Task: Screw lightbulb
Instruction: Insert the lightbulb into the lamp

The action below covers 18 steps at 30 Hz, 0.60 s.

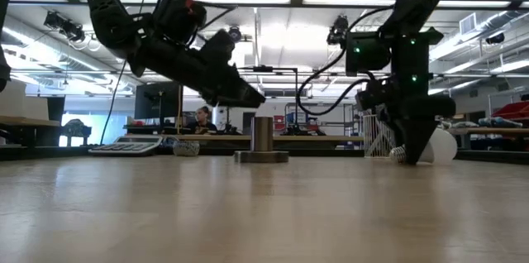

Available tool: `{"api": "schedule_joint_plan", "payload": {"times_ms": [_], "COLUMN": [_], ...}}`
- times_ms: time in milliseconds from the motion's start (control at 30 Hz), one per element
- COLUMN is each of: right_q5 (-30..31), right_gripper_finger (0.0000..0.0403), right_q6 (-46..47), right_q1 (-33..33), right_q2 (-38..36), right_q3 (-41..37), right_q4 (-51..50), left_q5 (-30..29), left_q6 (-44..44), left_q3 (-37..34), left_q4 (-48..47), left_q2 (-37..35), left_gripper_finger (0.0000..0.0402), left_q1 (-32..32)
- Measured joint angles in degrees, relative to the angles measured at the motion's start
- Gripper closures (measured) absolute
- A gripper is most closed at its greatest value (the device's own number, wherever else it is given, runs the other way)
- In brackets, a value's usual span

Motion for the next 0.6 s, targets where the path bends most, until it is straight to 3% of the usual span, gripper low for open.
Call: {"api": "schedule_joint_plan", "payload": {"times_ms": [133,233,600], "right_q5": [-1.7,-2.0,-2.5], "right_gripper_finger": [0.0252,0.0250,0.0115], "right_q6": [0.7,1.1,5.7], "right_q1": [0.5,1.0,3.2], "right_q2": [0.1,0.1,0.1], "right_q3": [0.8,1.7,8.0], "right_q4": [5.5,6.5,8.3], "left_q5": [0.1,0.1,0.1], "left_q6": [0.0,0.0,0.0], "left_q3": [0.0,0.1,0.1], "left_q4": [0.0,-0.3,-2.7], "left_q2": [-1.0,-1.1,-1.2], "left_gripper_finger": [0.0108,0.0108,0.0108], "left_q1": [0.0,0.0,-0.4]}}
